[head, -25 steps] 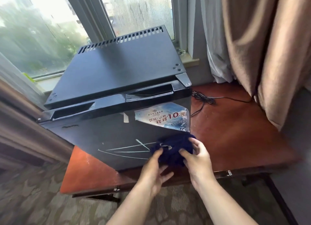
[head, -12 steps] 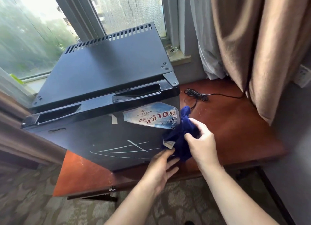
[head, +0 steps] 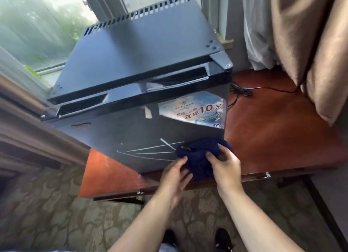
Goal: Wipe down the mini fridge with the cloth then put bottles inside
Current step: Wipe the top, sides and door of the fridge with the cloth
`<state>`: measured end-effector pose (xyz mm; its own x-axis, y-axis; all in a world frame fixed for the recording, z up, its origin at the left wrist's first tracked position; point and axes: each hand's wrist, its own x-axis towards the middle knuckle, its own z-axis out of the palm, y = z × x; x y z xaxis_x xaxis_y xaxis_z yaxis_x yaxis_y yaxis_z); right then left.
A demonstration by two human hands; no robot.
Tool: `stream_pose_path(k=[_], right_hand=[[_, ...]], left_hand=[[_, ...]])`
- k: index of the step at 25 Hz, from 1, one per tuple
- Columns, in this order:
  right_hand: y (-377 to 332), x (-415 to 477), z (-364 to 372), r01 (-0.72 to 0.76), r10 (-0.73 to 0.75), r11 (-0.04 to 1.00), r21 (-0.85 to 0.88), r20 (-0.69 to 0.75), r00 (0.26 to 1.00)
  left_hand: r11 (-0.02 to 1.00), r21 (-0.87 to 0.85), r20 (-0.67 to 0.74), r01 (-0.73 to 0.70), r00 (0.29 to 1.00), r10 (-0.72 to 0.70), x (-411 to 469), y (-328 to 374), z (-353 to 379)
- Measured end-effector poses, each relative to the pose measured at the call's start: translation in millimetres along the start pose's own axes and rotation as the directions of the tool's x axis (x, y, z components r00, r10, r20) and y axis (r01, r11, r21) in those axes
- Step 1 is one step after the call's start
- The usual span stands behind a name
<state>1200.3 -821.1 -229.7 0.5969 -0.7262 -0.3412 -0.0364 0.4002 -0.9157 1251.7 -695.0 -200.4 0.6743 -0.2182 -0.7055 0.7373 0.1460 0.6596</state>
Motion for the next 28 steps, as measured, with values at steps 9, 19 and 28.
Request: stream_pose_path(k=[9,19,28], right_hand=[[0.7,-97.3,143.2,0.123,-0.124,0.992,0.023,0.051,0.991],[-2.7,-156.5,222.6,0.482,-0.419,0.862,-0.16,0.31,0.853],[-6.3,-71.6,103.3,0.248,-0.347,0.905,-0.345,-0.261,0.901]], left_hand=[[0.974,-0.173,0.023,-0.144,0.988,0.15,-27.8,60.7,-118.9],[0.905,-0.334,0.024,-0.262,0.958,0.286,-46.7,134.8,-198.1],[0.984,-0.161,0.117,-0.082,0.988,0.102,-23.6,72.6,-63.0]])
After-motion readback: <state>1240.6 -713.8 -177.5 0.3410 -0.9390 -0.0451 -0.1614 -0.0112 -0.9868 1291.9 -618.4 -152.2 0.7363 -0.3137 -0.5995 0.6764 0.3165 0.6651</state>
